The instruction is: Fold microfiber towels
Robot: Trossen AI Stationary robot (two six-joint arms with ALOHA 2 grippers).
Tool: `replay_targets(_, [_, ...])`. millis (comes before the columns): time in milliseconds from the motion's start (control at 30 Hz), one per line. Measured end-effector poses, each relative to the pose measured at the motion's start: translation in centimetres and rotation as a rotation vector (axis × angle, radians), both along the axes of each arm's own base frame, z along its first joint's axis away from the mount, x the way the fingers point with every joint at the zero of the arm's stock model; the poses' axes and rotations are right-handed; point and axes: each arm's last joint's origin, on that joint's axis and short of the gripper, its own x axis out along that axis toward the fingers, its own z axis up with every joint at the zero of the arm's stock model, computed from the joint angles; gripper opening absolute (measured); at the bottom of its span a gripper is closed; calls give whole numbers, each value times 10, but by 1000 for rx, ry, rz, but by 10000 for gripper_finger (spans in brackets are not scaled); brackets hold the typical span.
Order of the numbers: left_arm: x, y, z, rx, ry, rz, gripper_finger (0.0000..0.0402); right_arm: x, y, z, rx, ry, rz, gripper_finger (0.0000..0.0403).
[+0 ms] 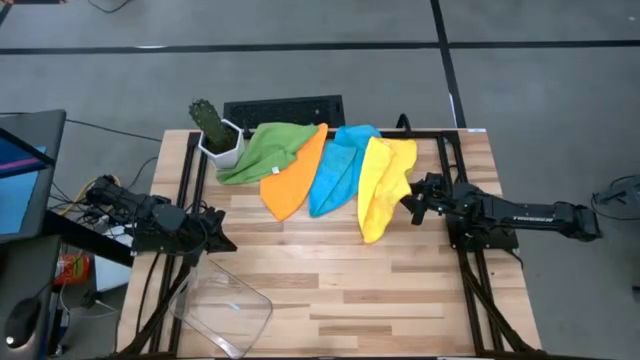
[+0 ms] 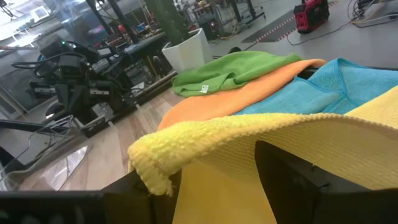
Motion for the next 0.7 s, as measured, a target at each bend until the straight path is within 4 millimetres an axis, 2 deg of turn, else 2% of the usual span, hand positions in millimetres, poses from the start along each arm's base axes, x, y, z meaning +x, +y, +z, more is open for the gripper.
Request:
replay_targets(467, [0, 0, 0, 0, -1, 1, 2, 0, 0, 0, 0, 0, 0, 227])
replay_targets(700, [2, 4, 2, 29, -34, 138, 2, 0, 0, 0, 0, 0, 0, 227])
